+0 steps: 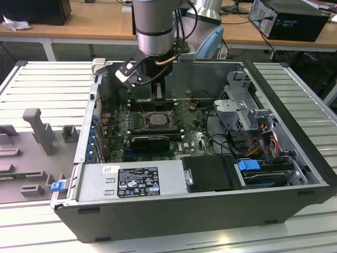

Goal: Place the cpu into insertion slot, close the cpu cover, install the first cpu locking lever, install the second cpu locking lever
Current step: 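Close the cpu cover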

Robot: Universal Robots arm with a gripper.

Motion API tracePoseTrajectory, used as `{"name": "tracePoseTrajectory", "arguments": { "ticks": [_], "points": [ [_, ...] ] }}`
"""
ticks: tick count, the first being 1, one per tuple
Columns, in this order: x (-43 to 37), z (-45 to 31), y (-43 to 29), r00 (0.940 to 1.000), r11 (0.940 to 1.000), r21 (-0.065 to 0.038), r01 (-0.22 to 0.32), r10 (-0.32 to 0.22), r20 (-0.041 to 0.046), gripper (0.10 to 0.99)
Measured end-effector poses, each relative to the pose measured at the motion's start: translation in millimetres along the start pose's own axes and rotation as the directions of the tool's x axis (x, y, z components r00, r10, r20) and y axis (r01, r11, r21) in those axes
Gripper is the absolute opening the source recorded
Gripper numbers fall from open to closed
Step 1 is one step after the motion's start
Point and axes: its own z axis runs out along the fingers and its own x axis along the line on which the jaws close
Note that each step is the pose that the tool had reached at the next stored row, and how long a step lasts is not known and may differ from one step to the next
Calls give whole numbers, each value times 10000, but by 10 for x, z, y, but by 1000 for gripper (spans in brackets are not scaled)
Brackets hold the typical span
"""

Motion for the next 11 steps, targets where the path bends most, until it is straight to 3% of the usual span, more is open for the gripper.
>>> {"name": "tracePoseTrajectory", "arguments": {
  "ticks": [11],
  "points": [
    [1, -90, 8, 10000, 10000, 11, 0, 0, 1, 106]
  ]
}}
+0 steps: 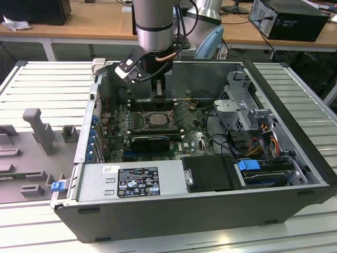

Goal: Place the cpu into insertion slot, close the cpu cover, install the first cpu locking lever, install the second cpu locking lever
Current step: 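Close the cpu cover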

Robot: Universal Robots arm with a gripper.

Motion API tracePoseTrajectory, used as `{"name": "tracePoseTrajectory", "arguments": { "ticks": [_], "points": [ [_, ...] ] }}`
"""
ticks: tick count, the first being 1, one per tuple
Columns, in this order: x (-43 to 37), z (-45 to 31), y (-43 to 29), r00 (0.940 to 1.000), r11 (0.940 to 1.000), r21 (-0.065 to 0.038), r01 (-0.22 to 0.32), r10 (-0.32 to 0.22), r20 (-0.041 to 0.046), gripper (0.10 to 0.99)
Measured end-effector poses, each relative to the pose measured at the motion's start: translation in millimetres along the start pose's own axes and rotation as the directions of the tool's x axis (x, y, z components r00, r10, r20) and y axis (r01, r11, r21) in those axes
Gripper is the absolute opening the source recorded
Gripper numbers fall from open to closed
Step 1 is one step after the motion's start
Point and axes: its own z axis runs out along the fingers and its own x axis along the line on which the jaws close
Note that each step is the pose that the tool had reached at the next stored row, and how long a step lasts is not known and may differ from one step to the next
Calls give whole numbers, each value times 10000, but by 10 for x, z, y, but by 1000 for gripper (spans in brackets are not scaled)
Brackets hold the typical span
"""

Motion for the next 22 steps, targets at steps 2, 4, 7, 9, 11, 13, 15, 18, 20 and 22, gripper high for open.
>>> {"name": "tracePoseTrajectory", "arguments": {
  "ticks": [2, 4, 7, 9, 11, 13, 15, 18, 20, 22],
  "points": [
    [0, -22, 2, 10000, 10000, 3, 0, 0, 0, 106],
    [0, -36, 3, 10000, 10000, 4, 0, 0, 0, 106],
    [1, -61, 5, 10000, 10000, 6, 0, 0, 0, 106],
    [1, -80, 7, 10000, 10000, 11, -1, 1, 0, 106],
    [1, -80, 14, 10000, 10000, 20, 1, -1, -2, 106],
    [1, -79, 42, 10000, 10000, 55, -4, 4, 1, 106],
    [1, -74, 93, 10000, 10000, 76, -3, 3, 0, 106],
    [2, -72, 116, 10000, 10000, 80, -3, 3, 0, 106],
    [2, -73, 118, 10000, 10000, 81, -5, 5, 0, 106],
    [2, -83, 120, 10000, 10000, 80, -4, 4, 1, 106]
  ]
}}
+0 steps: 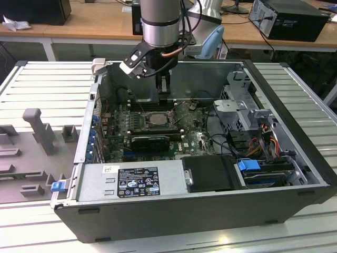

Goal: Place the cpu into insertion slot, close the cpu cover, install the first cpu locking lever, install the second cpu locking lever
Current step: 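Close the cpu cover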

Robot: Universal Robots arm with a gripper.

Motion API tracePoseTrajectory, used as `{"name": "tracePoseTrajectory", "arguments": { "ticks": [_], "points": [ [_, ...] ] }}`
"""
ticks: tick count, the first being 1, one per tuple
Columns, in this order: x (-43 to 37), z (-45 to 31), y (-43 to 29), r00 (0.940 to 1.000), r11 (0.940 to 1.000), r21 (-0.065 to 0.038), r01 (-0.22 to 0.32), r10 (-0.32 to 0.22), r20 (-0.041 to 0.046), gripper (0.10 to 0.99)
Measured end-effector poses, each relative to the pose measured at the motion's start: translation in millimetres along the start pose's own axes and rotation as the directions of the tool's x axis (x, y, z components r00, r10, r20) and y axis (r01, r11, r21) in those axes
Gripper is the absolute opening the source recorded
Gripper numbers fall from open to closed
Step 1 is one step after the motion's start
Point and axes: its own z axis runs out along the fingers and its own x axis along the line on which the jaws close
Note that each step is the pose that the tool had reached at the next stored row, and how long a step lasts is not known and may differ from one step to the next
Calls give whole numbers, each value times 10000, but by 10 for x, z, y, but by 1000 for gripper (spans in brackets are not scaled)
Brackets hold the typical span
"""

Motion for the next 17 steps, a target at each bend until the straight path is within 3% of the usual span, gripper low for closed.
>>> {"name": "tracePoseTrajectory", "arguments": {
  "ticks": [17],
  "points": [
    [1, -136, 11, 10000, 10000, 0, -52, 52, 3, 106]
  ]
}}
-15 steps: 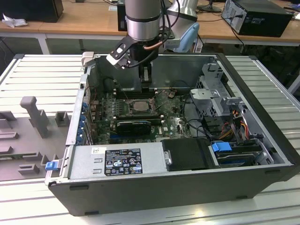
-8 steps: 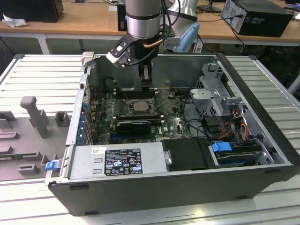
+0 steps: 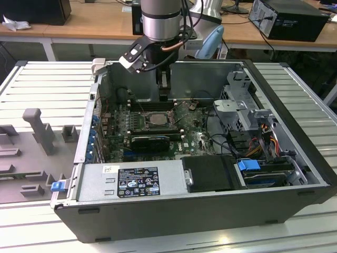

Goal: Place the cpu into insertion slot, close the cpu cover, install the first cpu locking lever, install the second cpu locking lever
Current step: 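Close the cpu cover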

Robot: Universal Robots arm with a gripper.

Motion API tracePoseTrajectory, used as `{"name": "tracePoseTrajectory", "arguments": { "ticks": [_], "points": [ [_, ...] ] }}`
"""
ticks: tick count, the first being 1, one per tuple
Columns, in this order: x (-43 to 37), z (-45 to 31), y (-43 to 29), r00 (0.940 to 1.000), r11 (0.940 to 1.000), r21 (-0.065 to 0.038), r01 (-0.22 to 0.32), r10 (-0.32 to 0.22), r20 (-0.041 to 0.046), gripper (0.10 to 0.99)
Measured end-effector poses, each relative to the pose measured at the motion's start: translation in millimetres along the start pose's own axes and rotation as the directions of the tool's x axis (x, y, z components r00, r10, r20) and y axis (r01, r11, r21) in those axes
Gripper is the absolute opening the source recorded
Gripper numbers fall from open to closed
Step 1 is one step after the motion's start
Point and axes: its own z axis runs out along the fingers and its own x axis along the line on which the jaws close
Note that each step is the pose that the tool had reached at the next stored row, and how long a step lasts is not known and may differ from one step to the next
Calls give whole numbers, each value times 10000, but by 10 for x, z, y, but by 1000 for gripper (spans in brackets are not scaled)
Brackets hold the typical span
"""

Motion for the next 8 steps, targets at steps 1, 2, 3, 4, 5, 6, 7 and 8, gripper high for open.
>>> {"name": "tracePoseTrajectory", "arguments": {
  "ticks": [1, 2, 3, 4, 5, 6, 7, 8],
  "points": [
    [0, -9, 1, 10000, 10000, 0, -4, 4, 0, 106],
    [0, -22, 2, 10000, 10000, 1, -11, 11, 0, 106],
    [0, -27, 2, 10000, 10000, 1, -14, 14, 1, 106],
    [0, -34, 3, 10000, 10000, 1, -21, 21, 1, 106],
    [0, -42, 4, 10000, 10000, 2, -30, 30, 2, 106],
    [1, -46, 4, 10000, 10000, 2, -34, 34, 3, 106],
    [1, -51, 4, 10000, 10000, 3, -39, 39, 3, 106],
    [1, -58, 5, 10000, 10000, 2, -43, 43, 3, 106]
  ]
}}
